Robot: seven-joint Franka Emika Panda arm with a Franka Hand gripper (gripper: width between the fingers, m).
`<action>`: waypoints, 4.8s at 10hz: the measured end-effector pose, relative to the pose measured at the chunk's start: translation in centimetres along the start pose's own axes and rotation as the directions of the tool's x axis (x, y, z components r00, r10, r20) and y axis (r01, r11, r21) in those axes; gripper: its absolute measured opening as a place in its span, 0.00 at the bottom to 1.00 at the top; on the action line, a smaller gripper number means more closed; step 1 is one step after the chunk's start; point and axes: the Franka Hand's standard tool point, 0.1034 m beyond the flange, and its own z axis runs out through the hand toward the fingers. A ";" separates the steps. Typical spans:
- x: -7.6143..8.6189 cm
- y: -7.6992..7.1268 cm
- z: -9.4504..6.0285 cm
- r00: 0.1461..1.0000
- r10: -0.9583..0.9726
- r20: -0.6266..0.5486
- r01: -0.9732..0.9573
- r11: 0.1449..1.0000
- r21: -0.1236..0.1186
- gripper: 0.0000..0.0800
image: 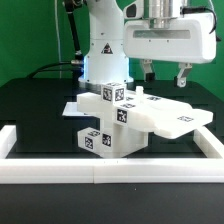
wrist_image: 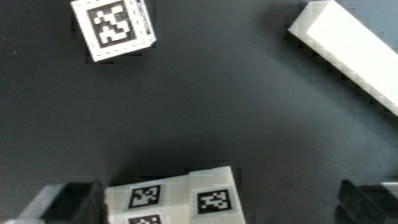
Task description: Assemble chair
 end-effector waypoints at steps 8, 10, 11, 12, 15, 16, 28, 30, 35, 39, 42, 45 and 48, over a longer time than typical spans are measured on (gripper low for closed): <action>-1.6 1.7 1.6 0.967 -0.253 -0.029 0.253 0.967 -0.008 0.81; -1.6 1.8 1.7 0.967 -0.252 -0.033 0.252 0.968 -0.002 0.81; -1.6 1.8 1.7 0.967 -0.253 -0.033 0.253 0.968 -0.003 0.81; -1.6 1.8 1.7 0.967 -0.253 -0.033 0.253 0.967 -0.003 0.81; -1.0 2.3 1.7 0.888 -0.458 -0.045 0.458 0.889 -0.014 0.81; -0.5 2.6 1.7 0.890 -0.454 -0.048 0.454 0.891 -0.009 0.81; -2.0 4.2 3.9 0.673 -0.739 -0.029 0.737 0.673 -0.067 0.81; -1.6 4.0 3.7 0.676 -0.736 -0.031 0.734 0.676 -0.066 0.81; -2.9 4.9 4.5 0.683 -0.730 -0.025 0.728 0.683 -0.070 0.81; -4.1 5.0 6.0 0.700 -0.714 -0.019 0.710 0.698 -0.091 0.81; -4.3 5.3 7.0 0.704 -0.710 -0.016 0.705 0.701 -0.111 0.81; -4.3 5.4 7.1 0.715 -0.699 -0.016 0.693 0.712 -0.112 0.81; -4.0 5.8 7.2 0.826 -0.563 -0.034 0.557 0.824 -0.107 0.81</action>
Offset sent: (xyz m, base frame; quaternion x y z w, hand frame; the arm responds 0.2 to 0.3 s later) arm -0.0434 0.0021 -0.0165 0.0169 0.0295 0.0593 0.9977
